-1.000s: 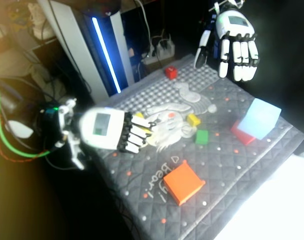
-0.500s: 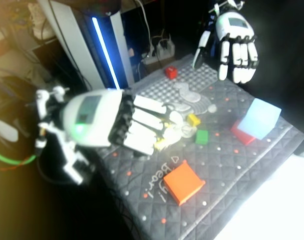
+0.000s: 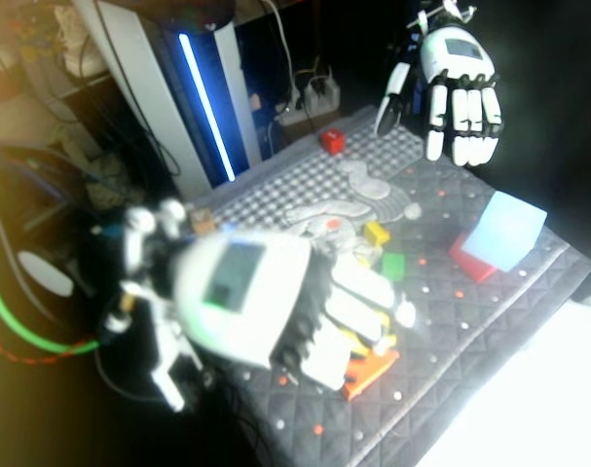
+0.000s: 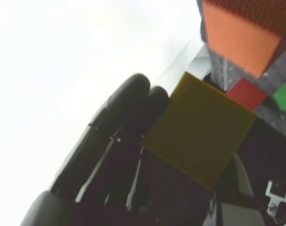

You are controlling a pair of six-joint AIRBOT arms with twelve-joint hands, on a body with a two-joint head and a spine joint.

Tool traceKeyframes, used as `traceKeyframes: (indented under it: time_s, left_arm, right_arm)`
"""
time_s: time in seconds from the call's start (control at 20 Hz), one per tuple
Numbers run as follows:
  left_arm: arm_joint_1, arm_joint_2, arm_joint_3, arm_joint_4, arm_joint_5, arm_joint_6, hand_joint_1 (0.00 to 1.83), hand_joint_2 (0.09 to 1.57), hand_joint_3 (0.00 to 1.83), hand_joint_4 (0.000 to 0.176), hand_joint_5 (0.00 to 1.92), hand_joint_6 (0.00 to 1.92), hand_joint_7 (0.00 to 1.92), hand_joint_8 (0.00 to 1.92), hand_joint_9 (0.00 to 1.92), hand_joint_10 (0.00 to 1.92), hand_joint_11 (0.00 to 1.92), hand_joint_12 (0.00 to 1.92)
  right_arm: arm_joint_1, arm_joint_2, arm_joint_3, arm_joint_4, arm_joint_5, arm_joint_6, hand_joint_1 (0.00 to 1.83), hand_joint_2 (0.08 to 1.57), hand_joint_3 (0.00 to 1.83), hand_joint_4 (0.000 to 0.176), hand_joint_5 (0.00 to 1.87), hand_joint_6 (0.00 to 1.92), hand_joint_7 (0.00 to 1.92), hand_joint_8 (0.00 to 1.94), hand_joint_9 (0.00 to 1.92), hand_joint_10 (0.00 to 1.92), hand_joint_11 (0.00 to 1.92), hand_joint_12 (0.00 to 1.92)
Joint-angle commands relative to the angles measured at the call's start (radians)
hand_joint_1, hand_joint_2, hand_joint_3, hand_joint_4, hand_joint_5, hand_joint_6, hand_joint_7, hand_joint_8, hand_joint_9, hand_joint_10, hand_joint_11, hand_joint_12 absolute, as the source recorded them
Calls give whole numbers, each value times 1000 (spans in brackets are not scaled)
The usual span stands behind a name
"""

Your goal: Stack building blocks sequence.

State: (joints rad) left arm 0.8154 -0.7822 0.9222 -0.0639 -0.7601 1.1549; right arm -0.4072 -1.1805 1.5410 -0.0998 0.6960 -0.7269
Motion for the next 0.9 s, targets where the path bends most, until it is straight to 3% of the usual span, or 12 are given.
traceKeyframes:
  time_s: [0.0, 0.05, 0.1, 0.15, 0.2, 0.4, 0.6, 0.7, 0.8, 0.85]
  left_arm:
    - [-11, 0, 3, -3, -121, -4, 718, 946, 0, 172, 129, 1, 218, 2, 228, 3, 0, 1017]
    - [-12, 0, 4, -3, -122, -6, 707, 951, 1, 175, 138, 2, 220, 1, 222, 0, 0, 988]
    - [-13, 0, 4, -3, -122, -7, 741, 940, 0, 162, 174, 9, 228, 2, 217, 2, 0, 960]
    - [-13, 0, 5, -2, -122, -8, 741, 940, 0, 162, 174, 9, 228, 2, 217, 2, 0, 960]
    - [-13, 0, 5, -2, -121, -8, 735, 943, 0, 168, 165, 3, 230, 2, 219, 2, 0, 960]
    - [-16, -2, 7, 1, -119, -11, 689, 949, 0, 166, 143, 3, 202, 0, 203, 1, 0, 885]
    - [-18, -5, 7, 3, -117, -11, 748, 926, 0, 176, 154, 2, 202, 1, 222, 4, 0, 927]
    - [-21, -7, 8, 4, -117, -11, 722, 927, 0, 169, 153, 2, 213, 2, 244, 7, 0, 996]
    - [-23, -8, 8, 5, -116, -12, 702, 940, 2, 158, 164, 2, 208, 0, 233, 1, 0, 982]
    - [-24, -9, 9, 5, -116, -12, 696, 942, 2, 164, 182, 9, 210, 1, 227, 0, 0, 978]
  right_arm:
    - [18, 5, 13, 30, 93, 0, 1227, 1129, 0, 0, 848, 1187, 1083, 841, 1433, 323, 1067, 976]
    - [18, 1, 22, 41, 87, 0, 1235, 1120, 0, 0, 854, 1162, 1112, 805, 1457, 304, 1100, 1014]
    - [18, -3, 27, 46, 80, 0, 1233, 1121, 3, 0, 850, 1175, 1096, 835, 1509, 317, 1259, 1023]
    - [18, -6, 31, 47, 75, 0, 1233, 1121, 3, 0, 850, 1175, 1096, 835, 1509, 317, 1259, 1023]
    - [18, -11, 36, 48, 70, 0, 1207, 1160, 2, 0, 820, 1223, 969, 1041, 1418, 421, 1248, 944]
    - [18, -21, 44, 55, 67, 0, 1211, 1160, 0, 0, 798, 1260, 998, 995, 1348, 590, 1189, 985]
    - [18, -29, 45, 58, 67, 0, 1206, 1162, 0, 0, 806, 1274, 979, 998, 1343, 655, 1219, 911]
    - [18, -32, 48, 58, 67, 0, 1204, 1160, 1, 8, 826, 1256, 962, 1015, 1338, 675, 1216, 929]
    - [18, -41, 54, 59, 58, 0, 1203, 1165, 1, 1, 808, 1279, 962, 1019, 1307, 719, 1187, 965]
    - [18, -45, 56, 59, 55, 0, 1197, 1176, 2, 1, 793, 1317, 932, 1046, 1294, 717, 1191, 973]
